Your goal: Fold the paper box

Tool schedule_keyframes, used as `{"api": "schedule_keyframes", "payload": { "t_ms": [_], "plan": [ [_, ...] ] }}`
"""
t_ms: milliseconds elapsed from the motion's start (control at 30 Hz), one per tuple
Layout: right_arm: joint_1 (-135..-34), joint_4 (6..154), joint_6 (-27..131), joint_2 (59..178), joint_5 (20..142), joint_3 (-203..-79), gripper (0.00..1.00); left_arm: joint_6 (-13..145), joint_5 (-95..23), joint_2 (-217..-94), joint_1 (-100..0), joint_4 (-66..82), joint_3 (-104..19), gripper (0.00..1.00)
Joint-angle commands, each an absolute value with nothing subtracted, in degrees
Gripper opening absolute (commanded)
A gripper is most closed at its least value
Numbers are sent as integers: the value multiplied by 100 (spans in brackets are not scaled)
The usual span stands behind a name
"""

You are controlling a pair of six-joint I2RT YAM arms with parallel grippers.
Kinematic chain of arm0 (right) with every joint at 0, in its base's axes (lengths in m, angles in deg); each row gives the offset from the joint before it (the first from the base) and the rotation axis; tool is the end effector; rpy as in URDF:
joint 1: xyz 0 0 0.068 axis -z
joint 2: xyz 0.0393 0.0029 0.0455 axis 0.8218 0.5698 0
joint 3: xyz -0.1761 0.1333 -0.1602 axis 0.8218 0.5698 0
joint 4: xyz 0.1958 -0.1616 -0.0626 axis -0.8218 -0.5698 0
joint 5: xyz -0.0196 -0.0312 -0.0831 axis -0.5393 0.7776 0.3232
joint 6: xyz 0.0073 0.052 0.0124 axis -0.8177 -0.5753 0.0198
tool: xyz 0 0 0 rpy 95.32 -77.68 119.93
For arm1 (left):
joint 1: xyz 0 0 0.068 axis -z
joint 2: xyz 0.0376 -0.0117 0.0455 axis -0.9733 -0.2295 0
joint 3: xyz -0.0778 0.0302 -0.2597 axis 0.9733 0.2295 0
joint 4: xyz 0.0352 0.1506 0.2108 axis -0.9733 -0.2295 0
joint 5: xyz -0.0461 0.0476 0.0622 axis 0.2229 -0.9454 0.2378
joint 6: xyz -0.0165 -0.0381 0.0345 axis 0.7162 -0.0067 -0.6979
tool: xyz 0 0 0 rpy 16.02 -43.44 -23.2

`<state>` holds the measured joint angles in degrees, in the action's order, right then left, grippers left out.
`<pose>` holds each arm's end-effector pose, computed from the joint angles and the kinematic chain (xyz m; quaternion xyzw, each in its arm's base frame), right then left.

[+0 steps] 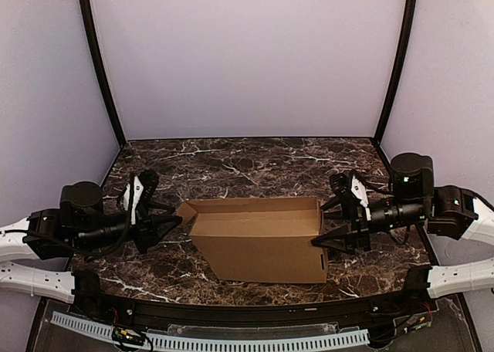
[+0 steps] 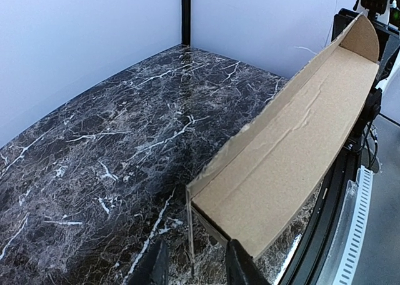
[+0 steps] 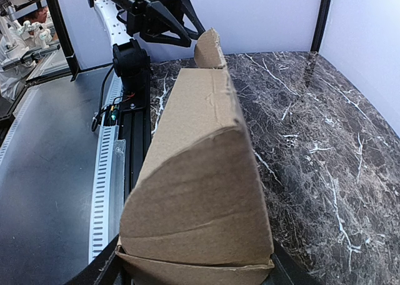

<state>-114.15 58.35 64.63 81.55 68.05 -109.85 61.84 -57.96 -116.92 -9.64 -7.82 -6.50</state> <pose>0.0794 0.1563 0.3178 -0.5215 0.6362 0.3790 0.4238 0.0705 -0.1448 0.3023 0.3258 0.7178 -0.2922 0.5415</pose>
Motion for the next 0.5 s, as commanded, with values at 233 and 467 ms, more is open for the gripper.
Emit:
{"api": "schedule_keyframes", "payload": {
  "t_ms": [233,467],
  "plan": [
    [-11450,6138,6485,8076,6764,-11129,41,6186,-5427,-11990,-941,-729,-765,18],
    [-11454,6167,6455,8064,6753,-11085,41,6256,-5246,-12124,-945,-540,-788,4]
  ]
}}
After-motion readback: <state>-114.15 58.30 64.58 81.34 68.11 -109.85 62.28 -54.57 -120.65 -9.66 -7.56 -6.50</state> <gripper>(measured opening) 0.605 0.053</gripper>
